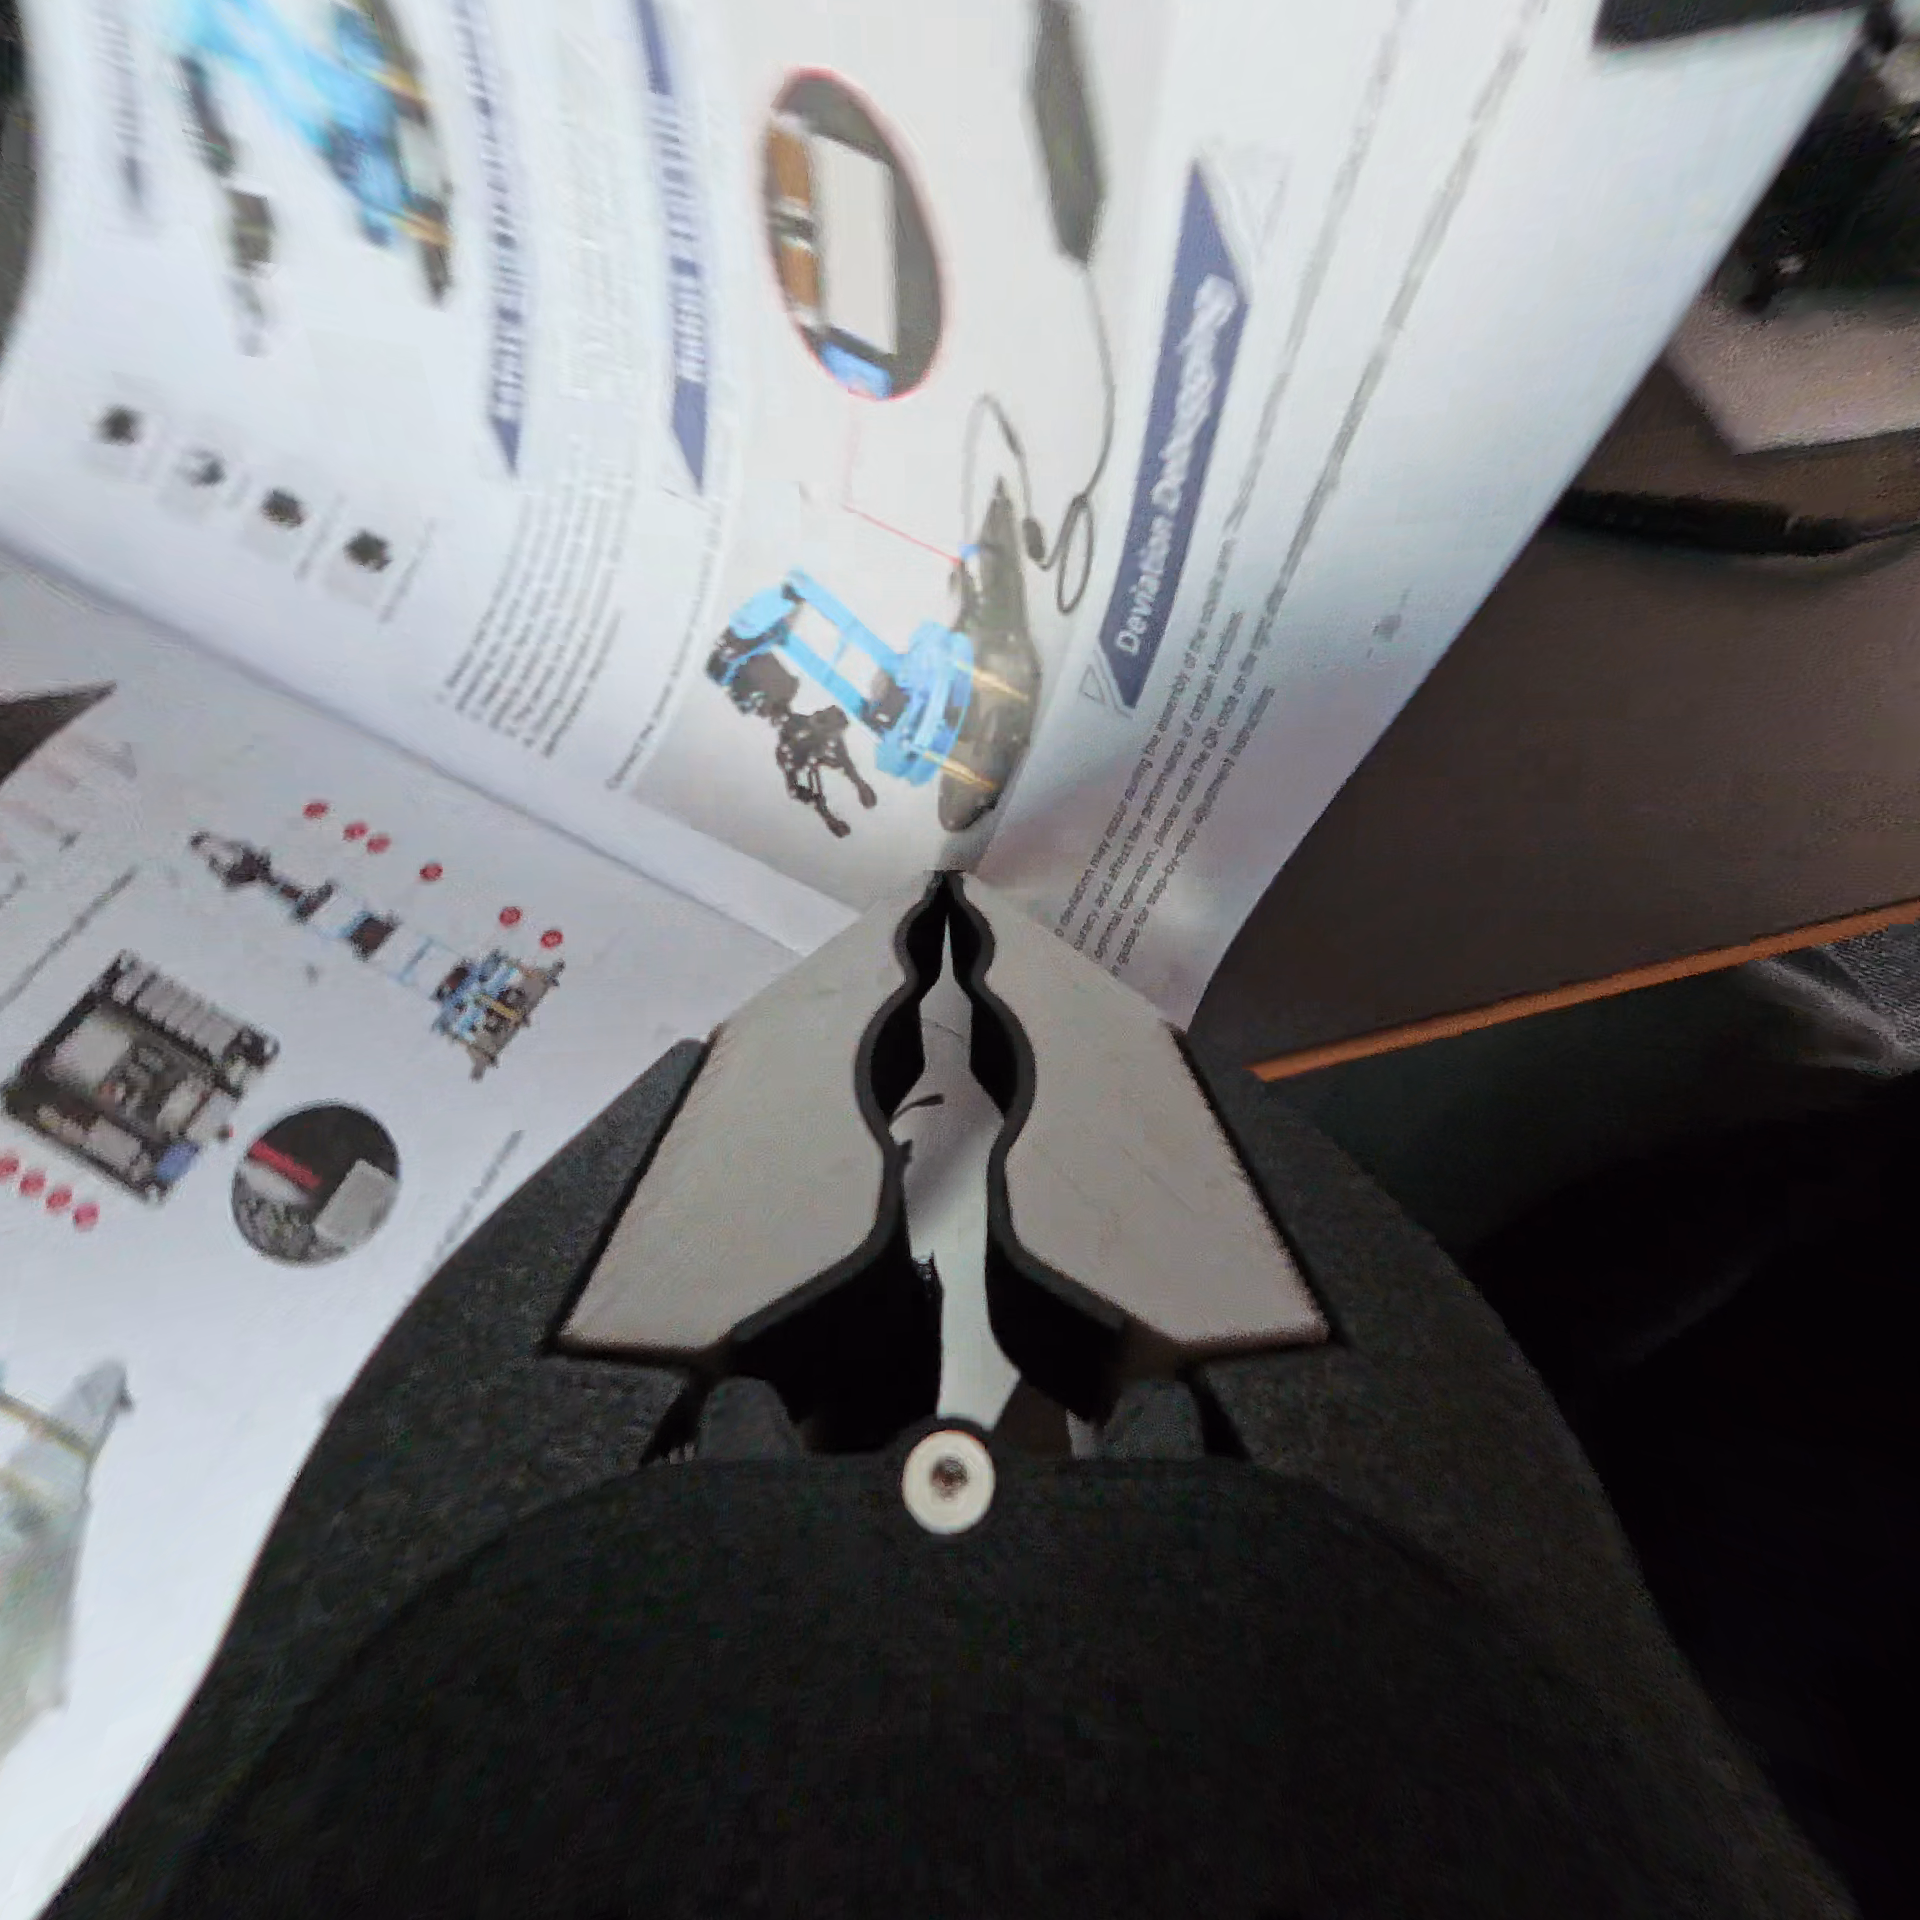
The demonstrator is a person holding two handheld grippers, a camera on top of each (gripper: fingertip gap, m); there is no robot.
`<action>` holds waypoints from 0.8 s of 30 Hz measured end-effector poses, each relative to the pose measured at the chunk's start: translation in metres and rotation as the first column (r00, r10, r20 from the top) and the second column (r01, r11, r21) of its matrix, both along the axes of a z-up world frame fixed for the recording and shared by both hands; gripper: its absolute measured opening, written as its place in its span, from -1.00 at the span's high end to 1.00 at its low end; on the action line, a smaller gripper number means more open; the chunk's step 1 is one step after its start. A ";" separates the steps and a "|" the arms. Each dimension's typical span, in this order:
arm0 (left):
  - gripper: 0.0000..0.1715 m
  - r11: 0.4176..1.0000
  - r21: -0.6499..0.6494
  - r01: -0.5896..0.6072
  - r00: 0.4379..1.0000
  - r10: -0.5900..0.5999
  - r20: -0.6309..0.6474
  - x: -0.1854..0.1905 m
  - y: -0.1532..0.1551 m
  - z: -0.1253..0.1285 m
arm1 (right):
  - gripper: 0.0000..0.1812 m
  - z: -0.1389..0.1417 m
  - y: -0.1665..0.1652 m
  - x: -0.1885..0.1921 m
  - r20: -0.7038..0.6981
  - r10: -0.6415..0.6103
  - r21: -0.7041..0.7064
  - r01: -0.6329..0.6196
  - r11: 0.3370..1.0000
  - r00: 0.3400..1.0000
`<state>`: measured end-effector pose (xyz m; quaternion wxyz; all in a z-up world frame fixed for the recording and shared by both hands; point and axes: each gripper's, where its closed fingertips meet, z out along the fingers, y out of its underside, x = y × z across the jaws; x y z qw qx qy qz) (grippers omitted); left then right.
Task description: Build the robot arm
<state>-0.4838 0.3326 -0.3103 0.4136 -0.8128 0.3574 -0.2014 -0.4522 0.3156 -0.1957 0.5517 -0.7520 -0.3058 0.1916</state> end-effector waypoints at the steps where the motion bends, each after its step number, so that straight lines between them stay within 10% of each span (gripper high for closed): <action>1: 1.00 1.000 -0.001 0.013 1.000 -0.013 -0.006 0.007 0.001 0.001 | 1.00 0.001 -0.006 -0.013 0.076 0.056 0.028 -0.058 0.998 0.996; 6: 0.78 0.993 -0.115 -0.039 0.972 0.064 0.224 -0.013 0.005 0.021 | 1.00 0.000 -0.009 -0.031 0.420 0.054 0.201 -0.151 0.968 0.906; 10: 0.66 0.922 -0.329 -0.204 0.737 0.366 0.568 -0.119 0.002 0.039 | 1.00 0.016 0.007 -0.011 0.509 -0.066 0.315 -0.115 0.942 0.858; 15: 0.37 0.739 -0.388 -0.551 0.522 0.668 0.530 -0.256 -0.004 0.002 | 1.00 0.020 0.049 0.042 0.509 -0.200 0.303 0.042 0.952 0.837; 24: 0.34 0.730 -0.682 -0.030 0.535 0.588 0.606 -0.142 -0.057 -0.043 | 1.00 0.026 0.049 0.069 0.509 -0.280 0.348 0.103 0.932 0.814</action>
